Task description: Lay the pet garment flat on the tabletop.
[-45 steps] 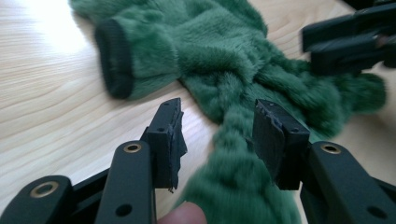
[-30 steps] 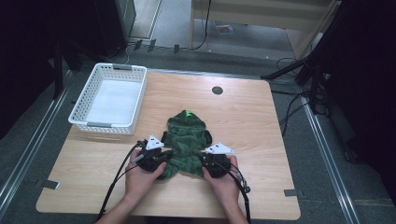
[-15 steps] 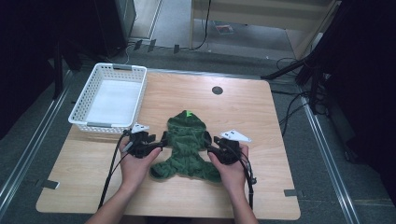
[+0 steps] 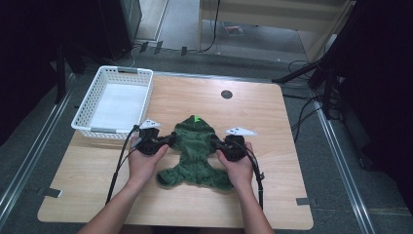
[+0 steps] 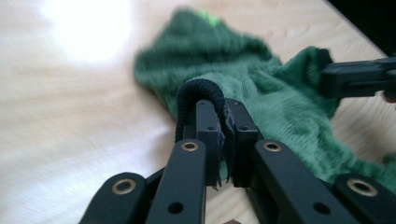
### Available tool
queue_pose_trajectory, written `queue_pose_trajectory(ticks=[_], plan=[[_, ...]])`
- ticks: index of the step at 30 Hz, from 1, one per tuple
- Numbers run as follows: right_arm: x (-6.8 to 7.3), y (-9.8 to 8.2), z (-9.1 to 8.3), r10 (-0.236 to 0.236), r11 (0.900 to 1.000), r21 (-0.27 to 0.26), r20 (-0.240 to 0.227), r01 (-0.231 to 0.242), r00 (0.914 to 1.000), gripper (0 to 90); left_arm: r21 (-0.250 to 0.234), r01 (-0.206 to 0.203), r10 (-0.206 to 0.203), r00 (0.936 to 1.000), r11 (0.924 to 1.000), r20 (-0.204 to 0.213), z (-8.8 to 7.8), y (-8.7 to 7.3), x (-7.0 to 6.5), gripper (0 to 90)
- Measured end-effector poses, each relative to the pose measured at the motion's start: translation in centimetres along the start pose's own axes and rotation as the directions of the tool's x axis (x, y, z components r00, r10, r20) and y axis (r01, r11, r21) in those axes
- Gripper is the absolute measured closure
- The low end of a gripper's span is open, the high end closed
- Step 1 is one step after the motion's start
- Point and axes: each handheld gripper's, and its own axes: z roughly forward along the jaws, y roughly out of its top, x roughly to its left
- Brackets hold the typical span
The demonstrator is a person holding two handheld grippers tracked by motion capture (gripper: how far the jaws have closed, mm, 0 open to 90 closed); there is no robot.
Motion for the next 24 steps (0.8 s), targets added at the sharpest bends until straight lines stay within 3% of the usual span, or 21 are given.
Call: queue_pose_trajectory(ticks=[2,3,5,6,7,8,9,11,13,15,19,22,24], plan=[[0.0,0.3,-0.6,0.007,0.999,-0.032,0.004,-0.007,1.0,86.5,0.002,0.003,-0.003,1.0,1.0,-0.009,-0.1,0.2,0.2,87.4],[-0.3,0.5,-1.2,0.034,0.998,-0.058,0.023,-0.033,0.9992,86.4,0.036,0.009,-0.008,0.9993,0.9993,-0.036,0.2,0.2,0.7,87.9],[-0.9,0.3,-0.8,0.044,0.999,0.001,0.046,-0.044,0.998,86.7,0.097,-0.022,0.032,0.9946,0.9951,-0.098,0.9,-0.3,0.8,88.1],[-1.3,0.0,-0.3,0.049,0.997,0.049,0.065,-0.052,0.9967,90.0,0.097,-0.022,0.032,0.9946,0.9951,-0.098,0.9,-0.3,0.8,88.2],[-1.8,-0.5,0.2,0.045,0.995,0.087,0.111,-0.055,0.9928,90.0,0.124,-0.037,0.057,0.9854,0.9916,-0.16,1.7,-1.0,0.9,88.2],[-2.3,-0.9,0.4,0.059,0.992,0.102,0.154,-0.076,0.9862,90.0,0.124,-0.037,0.057,0.9854,0.9916,-0.16,1.7,-1.0,0.9,88.1],[-2.9,-1.4,0.4,0.088,0.99,0.094,0.159,-0.104,0.9833,90.0,0.118,-0.018,0.036,0.9868,0.9929,-0.158,2.0,-1.2,1.3,87.7],[-3.6,-1.8,0.0,0.141,0.987,0.061,0.137,-0.15,0.9805,84.3,0.093,-0.038,0.052,0.9881,0.9949,-0.145,1.6,-1.0,1.3,82.3],[-3.6,-1.6,-0.9,0.141,0.99,0.003,0.124,-0.142,0.9822,80.9,0.068,-0.037,0.047,0.9871,0.997,-0.153,1.1,-0.7,1.1,65.5],[-3.0,-0.9,-1.7,0.126,0.991,-0.051,0.114,-0.121,0.9855,78.8,0.023,-0.024,0.027,0.9894,0.9994,-0.142,0.5,-0.4,1.0,56.2],[-1.2,1.2,-1.6,0.066,0.993,-0.102,0.07,-0.058,0.9954,73.6,-0.068,-0.028,0.019,0.9908,0.9973,-0.134,0.4,0.5,0.0,54.6],[0.6,2.4,0.5,0.003,0.997,-0.072,0.023,-0.001,0.9997,69.2,-0.015,-0.031,0.03,0.9973,0.9994,-0.066,2.2,1.0,-0.9,55.8],[1.3,2.5,2.4,-0.02,1.0,-0.018,0.013,0.021,0.9997,68.8,0.052,-0.034,0.038,0.9963,0.998,-0.077,3.5,0.8,-0.9,55.7]])
